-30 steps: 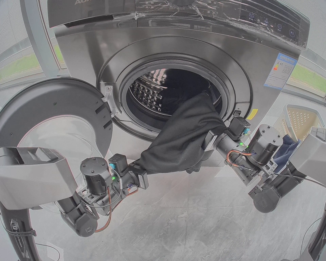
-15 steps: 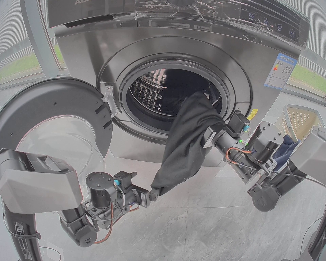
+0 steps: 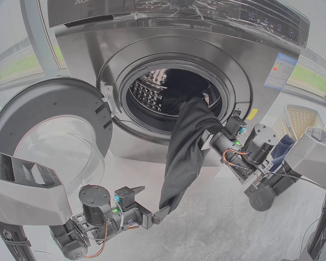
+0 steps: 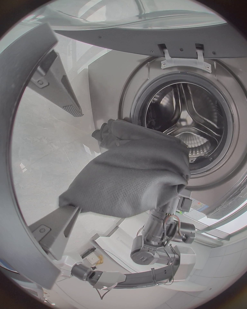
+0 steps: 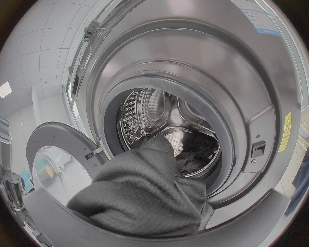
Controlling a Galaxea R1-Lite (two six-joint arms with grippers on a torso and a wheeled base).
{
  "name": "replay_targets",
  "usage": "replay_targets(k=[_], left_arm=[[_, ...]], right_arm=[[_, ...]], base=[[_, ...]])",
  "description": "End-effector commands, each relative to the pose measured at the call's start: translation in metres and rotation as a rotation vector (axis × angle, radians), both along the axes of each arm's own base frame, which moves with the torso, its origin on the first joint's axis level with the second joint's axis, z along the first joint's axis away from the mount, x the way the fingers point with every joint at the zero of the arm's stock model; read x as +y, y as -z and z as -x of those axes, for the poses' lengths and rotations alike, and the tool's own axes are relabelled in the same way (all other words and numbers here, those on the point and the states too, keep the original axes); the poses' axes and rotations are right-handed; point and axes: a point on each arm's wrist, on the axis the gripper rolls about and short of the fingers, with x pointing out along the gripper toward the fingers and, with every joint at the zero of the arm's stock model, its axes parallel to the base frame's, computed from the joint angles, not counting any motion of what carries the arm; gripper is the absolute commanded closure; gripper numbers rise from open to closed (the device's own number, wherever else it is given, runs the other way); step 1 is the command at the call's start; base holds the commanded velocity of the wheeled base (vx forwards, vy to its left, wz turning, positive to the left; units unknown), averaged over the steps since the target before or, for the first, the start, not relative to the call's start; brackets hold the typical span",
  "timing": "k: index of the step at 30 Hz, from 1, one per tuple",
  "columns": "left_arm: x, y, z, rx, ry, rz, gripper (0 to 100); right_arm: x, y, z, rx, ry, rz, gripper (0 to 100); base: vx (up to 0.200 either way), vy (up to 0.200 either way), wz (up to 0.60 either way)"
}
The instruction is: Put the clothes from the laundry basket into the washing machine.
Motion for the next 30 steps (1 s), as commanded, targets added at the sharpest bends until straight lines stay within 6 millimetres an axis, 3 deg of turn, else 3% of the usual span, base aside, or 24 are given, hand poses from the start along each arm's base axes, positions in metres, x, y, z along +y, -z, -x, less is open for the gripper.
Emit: replay_targets(k=[1,10,19,30], left_arm=[[0.002,-0.004,0.007,-0.006,0.014,0.0,0],[0.005,0.0,0.008,0.006,0.015,-0.024,0],[-0.026,-0.013,-0.035,-0.111,-0.005,0.084,0],[-0.061,-0.007,-0.079,-0.202,0.001,0.159,0]], right_arm=[[-0.003,0.003,-0.008,0.001,0.017,0.001,100],[-0.014,0.002,-0.022,-0.013,0.063,-0.008,100],[0.018,0.005,0.001,0.006,-0.015,-0.011,100],[0.03,0.011,0.013,0.033,-0.056,-0.004,100]], base=[[0.0,0.0,0.0],[0.0,0.0,0.0],[0.0,0.0,0.0],[0.0,0.0,0.0]])
